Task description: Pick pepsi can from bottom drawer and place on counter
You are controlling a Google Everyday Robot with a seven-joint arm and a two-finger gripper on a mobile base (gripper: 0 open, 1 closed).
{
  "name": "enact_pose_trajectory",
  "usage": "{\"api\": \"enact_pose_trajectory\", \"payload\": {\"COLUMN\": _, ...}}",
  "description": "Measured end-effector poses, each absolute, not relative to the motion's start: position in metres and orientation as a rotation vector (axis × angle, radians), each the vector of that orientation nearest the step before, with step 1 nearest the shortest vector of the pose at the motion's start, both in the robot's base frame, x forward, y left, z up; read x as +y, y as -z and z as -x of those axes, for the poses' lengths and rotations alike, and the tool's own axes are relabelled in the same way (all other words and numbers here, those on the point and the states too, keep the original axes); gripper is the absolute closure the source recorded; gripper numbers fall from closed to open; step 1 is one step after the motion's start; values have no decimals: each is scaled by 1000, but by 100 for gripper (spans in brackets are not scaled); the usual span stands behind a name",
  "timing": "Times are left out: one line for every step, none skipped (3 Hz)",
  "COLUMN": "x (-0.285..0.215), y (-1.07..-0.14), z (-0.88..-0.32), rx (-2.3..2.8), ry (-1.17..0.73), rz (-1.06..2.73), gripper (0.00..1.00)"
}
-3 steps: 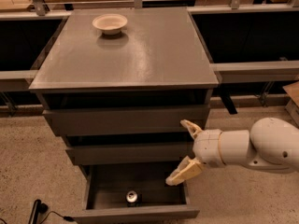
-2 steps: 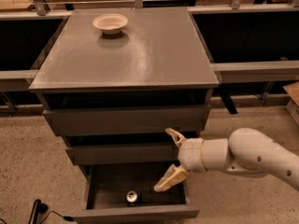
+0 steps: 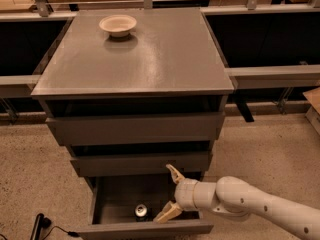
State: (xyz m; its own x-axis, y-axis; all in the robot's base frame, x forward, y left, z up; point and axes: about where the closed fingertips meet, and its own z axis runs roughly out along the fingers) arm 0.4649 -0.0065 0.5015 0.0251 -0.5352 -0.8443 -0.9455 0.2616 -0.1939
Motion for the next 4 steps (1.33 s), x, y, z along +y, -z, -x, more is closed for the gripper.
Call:
{"api": "enact_pose_trajectory", "payload": {"x": -6, "y": -501, "z": -465, "rx": 1634, "ry": -573, "rz": 1393, "gripper": 0}}
{"api": "enact_pose_trajectory", "payload": {"x": -4, "y": -474, "z": -474, "rx": 1640, "ry": -618, "rz": 1368, "gripper": 0}}
{"api": "enact_pose_trajectory", "payload": {"x": -1, "y": -419, "z": -484, "rx": 1615, "ry": -655, "rz": 1389, "gripper": 0}}
{"api": "enact_pose_trajectory", "payload": {"x": 0, "y": -373, "z": -481, "rx": 1579, "ry": -682, "rz": 1465, "gripper": 0}}
